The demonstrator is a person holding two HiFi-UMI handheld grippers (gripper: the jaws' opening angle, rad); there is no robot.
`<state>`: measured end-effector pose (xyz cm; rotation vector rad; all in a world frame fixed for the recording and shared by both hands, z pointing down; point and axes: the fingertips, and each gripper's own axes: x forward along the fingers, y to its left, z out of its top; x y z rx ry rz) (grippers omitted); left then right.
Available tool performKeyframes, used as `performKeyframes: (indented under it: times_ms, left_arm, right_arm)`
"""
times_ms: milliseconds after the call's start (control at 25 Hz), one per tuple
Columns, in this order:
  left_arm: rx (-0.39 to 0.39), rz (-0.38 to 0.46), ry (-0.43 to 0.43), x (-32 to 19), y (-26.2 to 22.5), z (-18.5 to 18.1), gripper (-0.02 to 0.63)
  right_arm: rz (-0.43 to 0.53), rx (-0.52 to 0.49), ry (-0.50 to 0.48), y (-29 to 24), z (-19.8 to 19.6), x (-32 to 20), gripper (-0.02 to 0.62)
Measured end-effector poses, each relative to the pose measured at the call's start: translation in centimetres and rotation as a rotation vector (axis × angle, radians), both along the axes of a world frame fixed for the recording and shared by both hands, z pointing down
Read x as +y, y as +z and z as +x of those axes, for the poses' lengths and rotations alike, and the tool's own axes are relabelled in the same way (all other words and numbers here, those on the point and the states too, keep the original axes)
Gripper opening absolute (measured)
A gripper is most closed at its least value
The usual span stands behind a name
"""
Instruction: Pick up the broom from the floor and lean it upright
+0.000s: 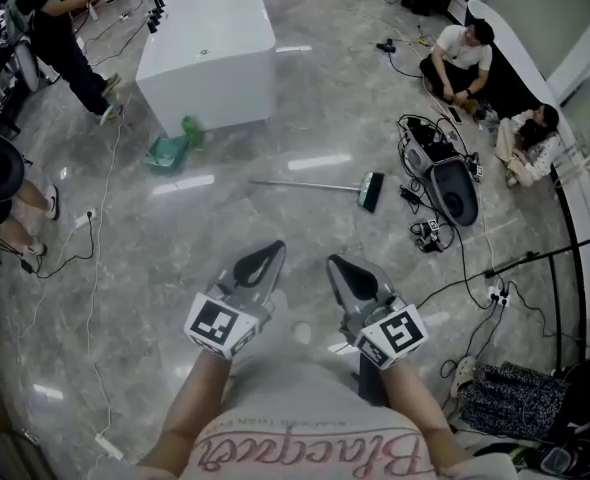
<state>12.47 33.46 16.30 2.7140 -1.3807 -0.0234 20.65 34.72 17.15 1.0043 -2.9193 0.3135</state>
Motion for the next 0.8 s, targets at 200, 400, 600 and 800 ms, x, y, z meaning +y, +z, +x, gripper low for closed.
performKeyframes:
  times_ms: [200,400,600,800]
  left_arm:
    - [-0.007,-0.002,-0.001,-3.7,0.7,-0.5,0.0]
    - [0.009,-0.022,-0.004,-10.0,1.7,-2.8,0.0]
    - [0.027,-0.032,0.044,-17.7,2.0,-4.7,0.0]
    - [-0.006,-0.024,0.093,-23.2,2.2,-6.7,0.0]
  right_arm:
    - [-0.012,0.002,0.016,0.7,-0.1,-3.5,0.0]
    - [-0.035,0.015,0.044,1.8,-1.6,-9.4,0.0]
    - [-0.013,0.052,0.078,1.8,-4.1,-17.3,0.002]
    - [-0.007,0.06,0.132,1.6,-5.9,-23.1,0.0]
